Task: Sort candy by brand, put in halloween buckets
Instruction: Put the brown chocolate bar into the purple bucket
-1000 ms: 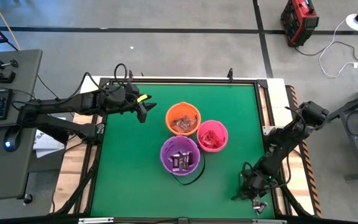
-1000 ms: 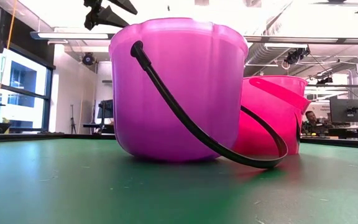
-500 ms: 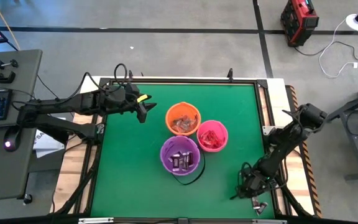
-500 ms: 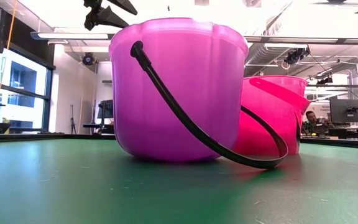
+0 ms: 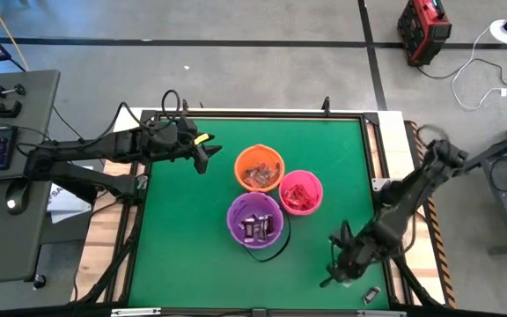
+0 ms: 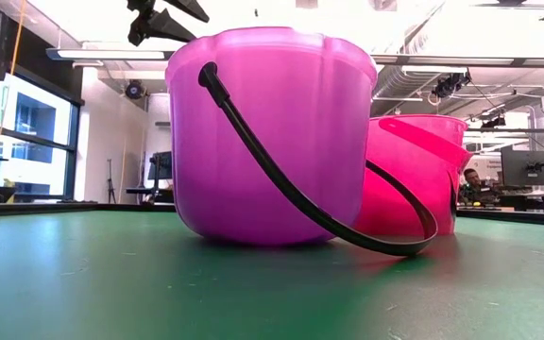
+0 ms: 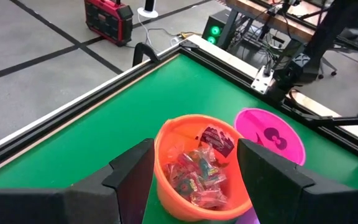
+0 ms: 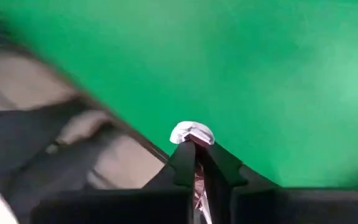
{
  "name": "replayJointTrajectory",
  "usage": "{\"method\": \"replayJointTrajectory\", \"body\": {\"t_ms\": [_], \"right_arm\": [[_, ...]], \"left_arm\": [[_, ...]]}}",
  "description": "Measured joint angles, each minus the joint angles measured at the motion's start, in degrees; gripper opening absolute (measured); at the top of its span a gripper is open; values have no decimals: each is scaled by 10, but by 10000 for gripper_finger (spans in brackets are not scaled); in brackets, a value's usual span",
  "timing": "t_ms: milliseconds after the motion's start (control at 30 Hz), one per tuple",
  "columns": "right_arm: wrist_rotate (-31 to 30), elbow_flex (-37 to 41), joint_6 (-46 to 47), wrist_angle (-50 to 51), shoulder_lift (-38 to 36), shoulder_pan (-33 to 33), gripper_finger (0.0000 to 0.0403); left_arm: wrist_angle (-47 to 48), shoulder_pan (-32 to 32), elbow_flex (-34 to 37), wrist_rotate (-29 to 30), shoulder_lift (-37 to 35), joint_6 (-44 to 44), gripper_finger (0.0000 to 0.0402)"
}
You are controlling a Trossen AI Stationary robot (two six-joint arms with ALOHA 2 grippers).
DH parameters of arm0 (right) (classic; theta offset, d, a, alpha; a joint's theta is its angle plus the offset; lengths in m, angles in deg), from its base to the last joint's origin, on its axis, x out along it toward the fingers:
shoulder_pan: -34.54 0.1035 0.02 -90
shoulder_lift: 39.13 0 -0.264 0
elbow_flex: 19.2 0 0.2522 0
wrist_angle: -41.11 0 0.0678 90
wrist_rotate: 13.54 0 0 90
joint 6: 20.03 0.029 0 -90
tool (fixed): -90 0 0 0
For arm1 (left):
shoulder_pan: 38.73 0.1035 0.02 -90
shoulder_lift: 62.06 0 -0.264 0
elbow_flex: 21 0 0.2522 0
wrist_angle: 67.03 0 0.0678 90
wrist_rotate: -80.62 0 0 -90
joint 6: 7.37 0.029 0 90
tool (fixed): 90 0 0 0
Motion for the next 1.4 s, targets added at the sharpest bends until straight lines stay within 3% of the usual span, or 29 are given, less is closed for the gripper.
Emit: {"method": "replayJointTrajectory", "body": {"t_ms": [167, 233, 267, 467, 600, 733, 900, 1100, 1300, 1400], "right_arm": [[-328, -109, -312, -18, -31, -43, 10], [-390, -135, -406, -43, -32, -75, 7], [-394, -142, -443, -66, -32, -95, 4], [-288, -130, -609, -256, 0, -203, 10], [-254, -130, -596, -267, 36, -256, 35], [-171, -130, -559, -267, 64, -290, 92], [-140, -131, -586, -265, 70, -290, 183], [-82, -152, -567, -179, 55, -287, 251], [23, -136, -457, 49, 53, -215, 256], [123, -83, -356, 85, 53, -159, 256]], "left_arm": [[-2, 0, 0, 0, 0, 0, 220], [-2, 0, 0, 0, 0, -4, 220], [-2, 0, 0, 0, 0, -9, 220], [-2, 0, 0, -1, 0, -32, 220], [-2, 0, 0, -22, 0, -45, 220], [-2, 0, 0, -30, 0, -50, 220], [-8, 0, 0, -29, 0, -50, 220], [-19, 0, 0, -29, 0, -45, 220], [-19, 0, 0, -29, 0, -43, 220], [-19, 0, 0, -28, 0, -43, 220]]}}
